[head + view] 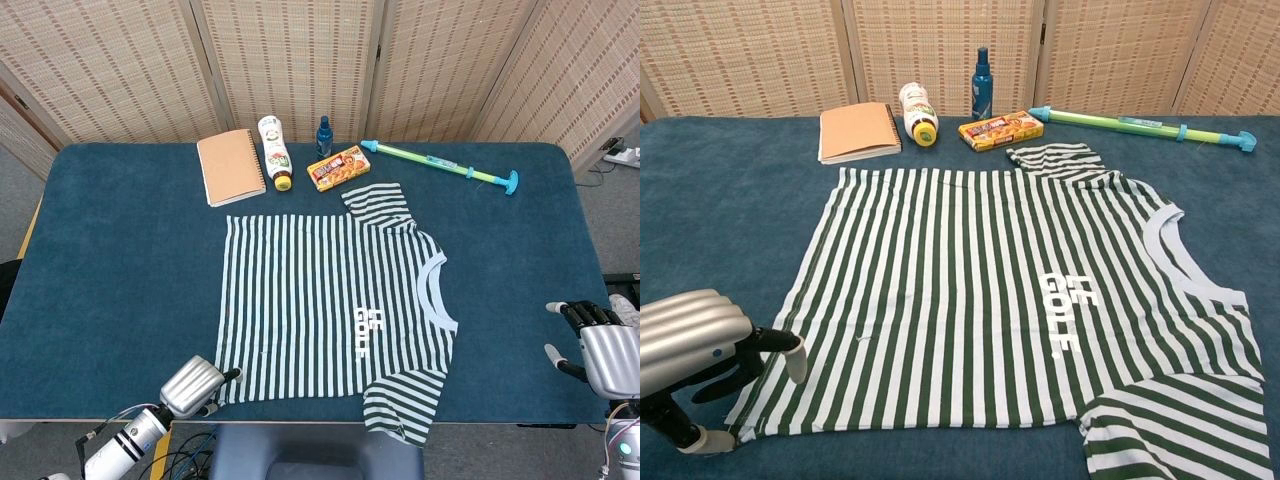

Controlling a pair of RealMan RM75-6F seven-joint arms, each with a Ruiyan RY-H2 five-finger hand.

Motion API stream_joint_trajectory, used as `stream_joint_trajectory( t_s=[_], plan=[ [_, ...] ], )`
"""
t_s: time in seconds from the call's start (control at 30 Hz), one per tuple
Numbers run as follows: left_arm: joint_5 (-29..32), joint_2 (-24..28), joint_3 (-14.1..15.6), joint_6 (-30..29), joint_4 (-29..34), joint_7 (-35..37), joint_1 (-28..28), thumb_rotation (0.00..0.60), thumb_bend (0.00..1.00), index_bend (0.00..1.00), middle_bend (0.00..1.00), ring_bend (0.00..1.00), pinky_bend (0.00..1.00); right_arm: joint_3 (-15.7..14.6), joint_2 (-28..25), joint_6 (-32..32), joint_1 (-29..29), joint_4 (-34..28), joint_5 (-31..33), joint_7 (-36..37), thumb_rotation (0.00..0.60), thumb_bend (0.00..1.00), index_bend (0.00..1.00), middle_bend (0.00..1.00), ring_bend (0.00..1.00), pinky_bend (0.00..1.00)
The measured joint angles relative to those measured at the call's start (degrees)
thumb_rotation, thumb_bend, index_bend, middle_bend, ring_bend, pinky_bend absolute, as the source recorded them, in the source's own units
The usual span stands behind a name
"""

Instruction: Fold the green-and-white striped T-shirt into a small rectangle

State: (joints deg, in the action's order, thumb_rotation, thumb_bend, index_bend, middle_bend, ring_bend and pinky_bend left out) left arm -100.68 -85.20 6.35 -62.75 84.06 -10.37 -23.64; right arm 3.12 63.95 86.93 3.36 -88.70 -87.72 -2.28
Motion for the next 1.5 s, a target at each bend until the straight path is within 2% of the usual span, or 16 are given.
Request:
stream_joint_trajectory(
  t_s=[0.37, 0.63, 1.27, 1.5],
  plan=[
    [2.74, -2.46, -1.69, -0.46, -1.35, 0.05, -0.82, 0.600, 0.17, 0.42, 0.88, 0.85, 0.97, -0.12, 0.21, -0.08, -0.23, 0.21, 0.20, 0.11, 0.600, 0.24, 0.29, 0.36, 0.31, 0.35],
    [3.50, -3.63, -2.29, -1.21, -2.43, 0.98, -1.51, 0.600, 0.17, 0.47, 0.88, 0.85, 0.97, -0.04, 0.32, -0.31, -0.25, 0.50, 0.50, 0.22, 0.600, 0.24, 0.29, 0.36, 0.31, 0.35],
    [5.65, -3.80, -2.15, 0.02, -1.58, -3.30, -2.64, 0.600, 0.46, 0.60, 0.90, 0.87, 0.98, -0.07, 0.76, -1.14, 0.11, 1.57, 0.56, 1.05, 0.600, 0.24, 0.29, 0.37, 0.34, 0.35],
    [5.71, -4.44, -2.35, -1.57, -1.76, -3.96, -2.38, 0.600, 0.50, 0.65, 0.92, 0.89, 1.00, -0.35, 0.94, -1.16, 0.61, 2.07, -1.09, 1.67, 0.600, 0.24, 0.29, 0.38, 0.35, 0.35]
  ],
)
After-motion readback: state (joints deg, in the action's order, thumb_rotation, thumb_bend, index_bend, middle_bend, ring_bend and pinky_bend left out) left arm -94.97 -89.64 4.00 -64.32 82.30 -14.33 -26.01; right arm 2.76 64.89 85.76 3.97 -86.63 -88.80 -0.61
